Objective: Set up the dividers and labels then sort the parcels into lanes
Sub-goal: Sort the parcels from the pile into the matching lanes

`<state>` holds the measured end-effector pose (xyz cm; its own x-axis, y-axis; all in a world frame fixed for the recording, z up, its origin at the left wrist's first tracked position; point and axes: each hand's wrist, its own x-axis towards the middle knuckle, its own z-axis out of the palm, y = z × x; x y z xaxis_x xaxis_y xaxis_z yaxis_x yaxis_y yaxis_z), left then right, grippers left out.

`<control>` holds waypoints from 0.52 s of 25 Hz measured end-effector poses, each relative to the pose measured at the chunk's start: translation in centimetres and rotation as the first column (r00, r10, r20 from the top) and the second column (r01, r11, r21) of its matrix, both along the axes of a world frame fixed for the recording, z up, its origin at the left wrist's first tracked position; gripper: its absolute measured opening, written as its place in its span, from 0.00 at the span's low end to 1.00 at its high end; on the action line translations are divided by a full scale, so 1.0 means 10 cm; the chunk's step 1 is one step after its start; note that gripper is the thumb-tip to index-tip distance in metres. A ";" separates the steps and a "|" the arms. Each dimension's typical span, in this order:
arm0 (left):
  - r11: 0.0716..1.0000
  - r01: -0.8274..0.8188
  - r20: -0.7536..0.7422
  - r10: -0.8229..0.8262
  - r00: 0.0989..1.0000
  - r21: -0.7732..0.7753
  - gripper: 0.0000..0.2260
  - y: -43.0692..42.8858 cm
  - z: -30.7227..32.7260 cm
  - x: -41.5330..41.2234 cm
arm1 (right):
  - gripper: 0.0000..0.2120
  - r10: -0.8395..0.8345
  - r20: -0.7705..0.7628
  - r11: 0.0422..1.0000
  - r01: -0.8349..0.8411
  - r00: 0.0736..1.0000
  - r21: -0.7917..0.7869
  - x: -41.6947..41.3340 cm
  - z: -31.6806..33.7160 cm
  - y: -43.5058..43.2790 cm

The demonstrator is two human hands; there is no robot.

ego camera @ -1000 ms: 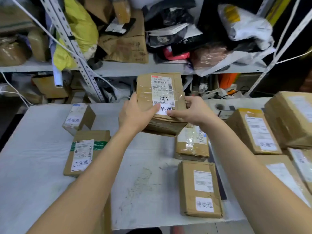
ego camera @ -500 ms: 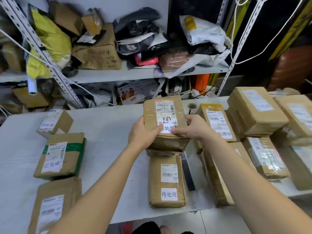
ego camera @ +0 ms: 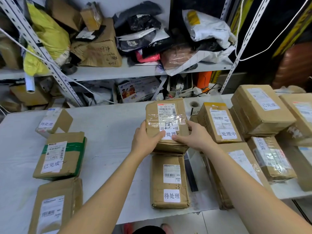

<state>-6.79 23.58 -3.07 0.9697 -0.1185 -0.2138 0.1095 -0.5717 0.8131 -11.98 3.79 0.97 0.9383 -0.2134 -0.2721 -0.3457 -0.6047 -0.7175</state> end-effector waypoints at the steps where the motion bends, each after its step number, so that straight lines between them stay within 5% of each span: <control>1: 1.000 0.011 -0.002 -0.011 1.000 0.024 0.37 0.00 0.02 -0.01 | 0.35 -0.001 -0.004 1.000 0.001 1.000 -0.019 0.00 0.02 0.01; 6: 0.953 0.056 0.069 -0.080 0.994 0.298 0.36 0.05 0.21 0.05 | 0.36 -0.047 0.111 0.969 0.072 0.993 -0.235 0.03 0.20 0.05; 9: 0.903 0.049 0.136 -0.117 0.984 0.427 0.42 0.24 0.40 0.12 | 0.37 0.082 0.114 0.915 -0.030 0.990 -0.402 0.15 0.30 0.14; 13: 0.802 0.012 0.243 -0.195 0.950 0.597 0.38 0.70 0.60 0.13 | 0.37 0.285 0.103 0.852 -0.202 0.953 -0.483 0.37 0.40 0.47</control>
<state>-5.48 30.62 2.94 0.9865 -0.1637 0.0012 -0.1561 -0.9388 0.3071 -8.28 8.52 5.02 0.9987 -0.0344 -0.0365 -0.0454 -0.9289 -0.3675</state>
